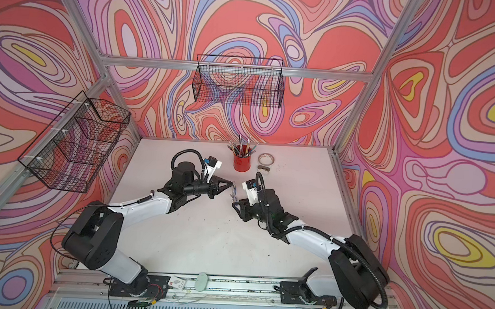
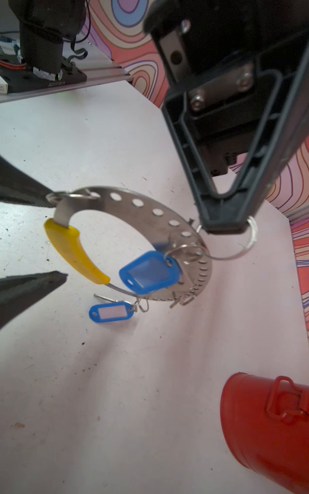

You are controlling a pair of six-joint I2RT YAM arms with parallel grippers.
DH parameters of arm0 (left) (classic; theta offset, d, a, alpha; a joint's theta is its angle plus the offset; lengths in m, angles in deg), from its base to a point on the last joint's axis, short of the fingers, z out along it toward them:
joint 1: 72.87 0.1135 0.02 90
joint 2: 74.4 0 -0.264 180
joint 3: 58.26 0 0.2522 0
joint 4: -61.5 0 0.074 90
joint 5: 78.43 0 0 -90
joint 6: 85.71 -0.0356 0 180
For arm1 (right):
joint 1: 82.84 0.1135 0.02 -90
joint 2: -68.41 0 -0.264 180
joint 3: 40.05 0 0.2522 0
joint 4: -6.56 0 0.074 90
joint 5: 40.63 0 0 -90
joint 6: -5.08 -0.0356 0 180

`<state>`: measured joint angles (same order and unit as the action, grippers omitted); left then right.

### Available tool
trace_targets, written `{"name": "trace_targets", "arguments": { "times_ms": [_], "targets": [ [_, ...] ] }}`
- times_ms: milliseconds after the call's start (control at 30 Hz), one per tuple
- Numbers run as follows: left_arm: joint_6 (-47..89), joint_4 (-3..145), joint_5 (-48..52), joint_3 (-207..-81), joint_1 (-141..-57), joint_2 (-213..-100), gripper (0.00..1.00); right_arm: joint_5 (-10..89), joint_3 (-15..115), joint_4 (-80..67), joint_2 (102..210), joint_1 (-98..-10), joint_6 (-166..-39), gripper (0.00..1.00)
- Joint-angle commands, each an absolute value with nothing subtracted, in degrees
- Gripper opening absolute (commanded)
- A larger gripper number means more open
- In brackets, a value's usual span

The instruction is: Put the keys on the keyring

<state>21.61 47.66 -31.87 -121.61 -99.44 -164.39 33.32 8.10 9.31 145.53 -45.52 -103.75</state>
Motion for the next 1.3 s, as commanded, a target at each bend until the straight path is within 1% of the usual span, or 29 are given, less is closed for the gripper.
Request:
{"name": "trace_targets", "arguments": {
  "times_ms": [0,167,333,433,500,567,667,767,833,867,1133,1267],
  "targets": [
    [23.45,48.49,-31.54,-124.14,-99.24,-164.68,0.0,35.24,5.85,14.73,146.19,-44.47,-104.41,0.49],
    [24.58,48.67,-31.67,-124.4,-99.24,-164.04,0.0,38.87,4.21,20.95,148.08,-43.81,-104.77,0.48],
    [25.24,48.77,-31.49,-124.23,-99.25,-163.49,0.0,40.82,2.12,30.36,150.53,-43.39,-106.52,0.43],
    [25.73,48.66,-31.57,-124.23,-99.32,-163.22,0.0,42.23,1.23,34.13,152.42,-42.86,-106.97,0.38],
    [25.9,48.79,-31.58,-124.32,-99.33,-163.03,0.0,42.11,1.09,35.95,153.99,-42.76,-107.13,0.29],
    [25.91,49.16,-31.2,-124.6,-99.32,-162.8,0.0,41.98,1.13,36.88,155.22,-42.76,-107.27,0.23],
    [26.02,49.48,-30.62,-124.8,-99.32,-162.35,0.0,42.67,-0.44,39.02,155.09,-42.59,-107.89,0.17],
    [26.17,49.96,-30.88,-125.07,-99.25,-162.2,0.0,42.85,-1.01,39.77,154.83,-42.56,-108.14,0.08],
    [25.61,51.41,-30.64,-125.36,-99.24,-162.06,0.0,42.89,-1.14,38.94,153.99,-42.57,-108.42,0.01],
    [25.49,51.63,-30.62,-125.3,-99.24,-161.96,0.0,42.94,-1.23,38.29,152.95,-42.58,-108.55,0.0],
    [26.93,51.01,-30.24,-123.88,-98.14,-162.3,0.0,45.73,-1.13,23.31,141.12,-42.55,-107.72,0.0],
    [28.82,48.73,-30.62,-123.33,-97.41,-162.98,0.13,46.34,1.42,13.84,137.54,-42.58,-108.81,0.0]
  ]
}}
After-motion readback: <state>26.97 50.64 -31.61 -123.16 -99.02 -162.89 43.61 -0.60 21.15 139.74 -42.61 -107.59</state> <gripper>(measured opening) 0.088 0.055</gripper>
